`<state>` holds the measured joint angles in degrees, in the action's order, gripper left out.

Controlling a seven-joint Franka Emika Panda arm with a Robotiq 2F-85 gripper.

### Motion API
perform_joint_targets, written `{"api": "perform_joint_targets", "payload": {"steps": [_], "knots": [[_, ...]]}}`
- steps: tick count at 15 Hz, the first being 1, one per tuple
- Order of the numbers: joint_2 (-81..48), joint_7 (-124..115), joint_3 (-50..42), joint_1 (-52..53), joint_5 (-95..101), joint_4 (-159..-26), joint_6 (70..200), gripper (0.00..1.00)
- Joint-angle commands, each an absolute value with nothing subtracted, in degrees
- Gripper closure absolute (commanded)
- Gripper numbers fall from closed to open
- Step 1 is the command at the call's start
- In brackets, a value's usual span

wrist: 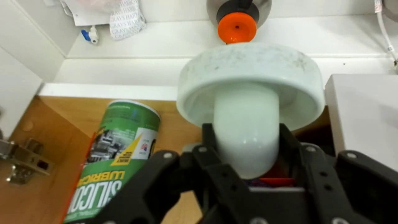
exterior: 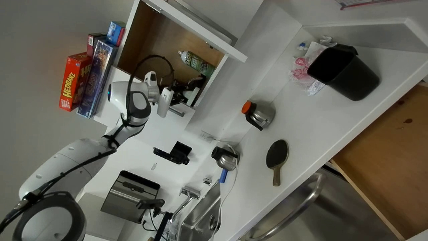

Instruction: Remove the white object from the bottom shelf of the overhead cabinet, put it in the open drawer, close the drawer, and then close the cabinet door

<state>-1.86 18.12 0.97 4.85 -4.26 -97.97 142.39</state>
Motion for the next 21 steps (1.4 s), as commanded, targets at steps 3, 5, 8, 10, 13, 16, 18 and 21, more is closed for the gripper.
{"api": "perform_joint_targets", "payload": {"steps": [3, 5, 8, 10, 13, 16, 18, 21], "knots": [[15.6, 5.9, 0.9, 2.0, 2.5, -118.5, 143.0, 0.75], [19.8, 0.4, 0.8, -0.3, 5.7, -124.2, 142.9, 0.75], [23.2, -7.6, 1.0, -5.1, 10.9, -131.2, 144.8, 0.75], [24.0, -12.8, 1.4, -8.9, 14.9, -135.0, 146.6, 0.75], [23.0, -20.8, 2.5, -15.2, 22.3, -139.4, 152.0, 0.75], [20.2, -32.1, 5.8, -23.5, 34.3, -142.1, 157.4, 0.75], [18.1, -40.5, 7.9, -27.8, 43.0, -142.7, 158.8, 0.75], [17.3, -41.2, 7.3, -26.9, 43.9, -143.0, 157.3, 0.75]]}}
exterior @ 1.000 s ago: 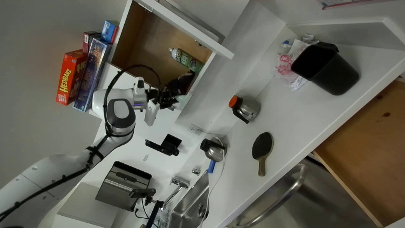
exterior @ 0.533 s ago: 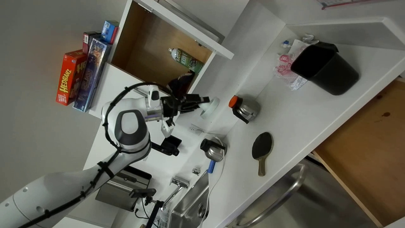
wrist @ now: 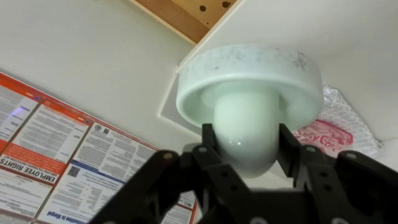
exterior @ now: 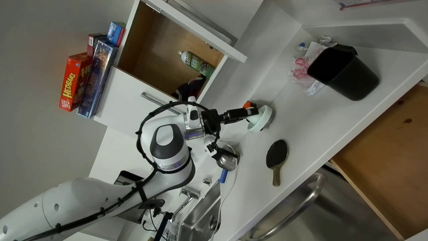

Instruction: Remove the white object from the bottom shelf of the overhead cabinet, put it in the open drawer, close the drawer, and then close the cabinet door

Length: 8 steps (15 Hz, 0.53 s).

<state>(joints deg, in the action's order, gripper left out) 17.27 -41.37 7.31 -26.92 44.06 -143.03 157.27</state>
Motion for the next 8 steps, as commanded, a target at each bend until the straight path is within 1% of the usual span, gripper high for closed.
{"api": "perform_joint_targets", "payload": {"steps": [1, 5, 6, 8], "knots": [[16.5, -42.0, 7.5, -27.0, 44.4, -143.1, 157.3, 0.50], [16.3, -42.0, 7.5, -26.9, 44.3, -143.1, 157.3, 0.50], [16.3, -42.0, 7.5, -26.9, 44.3, -143.1, 157.3, 0.75], [14.3, -45.9, 8.2, -28.7, 46.8, -142.2, 157.8, 0.75]]}}
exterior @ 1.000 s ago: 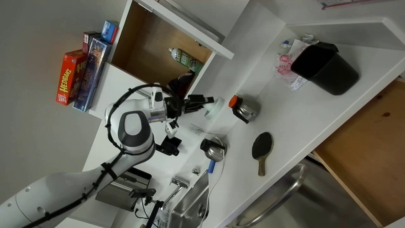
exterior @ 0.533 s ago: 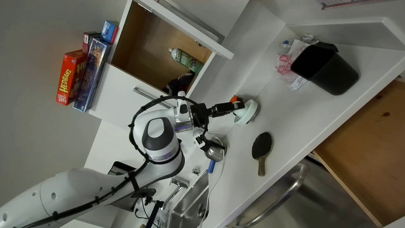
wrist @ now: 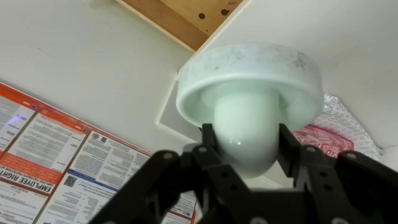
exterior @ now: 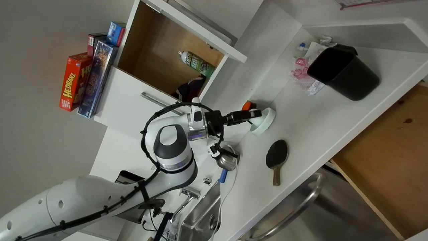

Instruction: Remove the white object from the bottom shelf of the overhead cabinet, put it in the open drawer, close the drawer, and then close the cabinet door

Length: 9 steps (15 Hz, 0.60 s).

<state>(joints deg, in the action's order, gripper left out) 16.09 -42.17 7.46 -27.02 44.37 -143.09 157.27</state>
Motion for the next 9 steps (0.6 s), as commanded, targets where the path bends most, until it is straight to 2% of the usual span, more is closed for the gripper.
{"api": "perform_joint_targets", "payload": {"steps": [1, 9], "knots": [[12.9, -48.2, 8.4, -29.6, 48.2, -142.0, 158.6, 0.75], [0.5, -81.6, 8.5, -34.0, 76.9, -137.8, 157.3, 0.75]]}}
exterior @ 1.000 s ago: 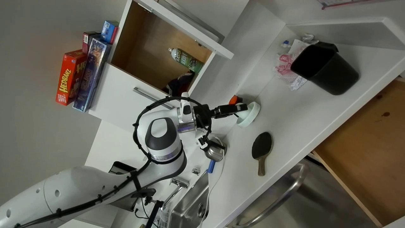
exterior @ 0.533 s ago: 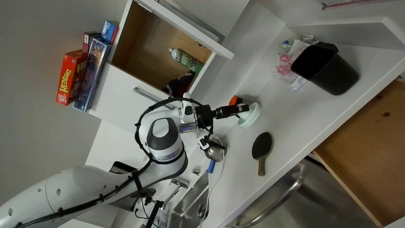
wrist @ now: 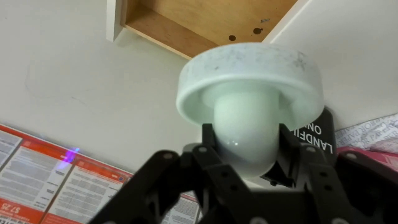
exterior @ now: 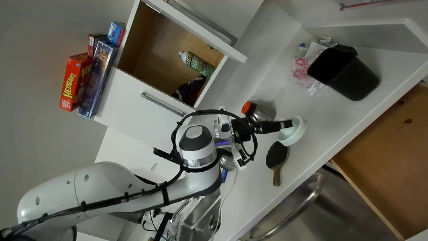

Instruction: Remove the white object from the bottom shelf of the overhead cabinet, put it in the open drawer, close the drawer, and then close the cabinet door

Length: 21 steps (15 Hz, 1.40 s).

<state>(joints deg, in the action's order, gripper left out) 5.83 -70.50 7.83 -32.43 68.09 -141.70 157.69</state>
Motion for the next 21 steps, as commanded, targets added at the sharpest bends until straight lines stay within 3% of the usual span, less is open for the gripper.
{"api": "perform_joint_targets", "payload": {"steps": [1, 9, 10, 13, 21], "knots": [[-1.8, -86.4, 8.2, -33.8, 80.7, -136.7, 156.5, 0.75], [-22.7, -104.5, 7.3, -32.4, 91.6, -126.9, 148.6, 0.75], [-24.4, -104.6, 0.9, -26.2, 89.7, -125.7, 149.8, 0.75], [-29.7, -106.1, -3.4, -22.5, 87.7, -121.9, 149.2, 0.75], [-38.6, -103.6, -8.3, -17.9, 76.5, -116.5, 147.5, 0.75]]}}
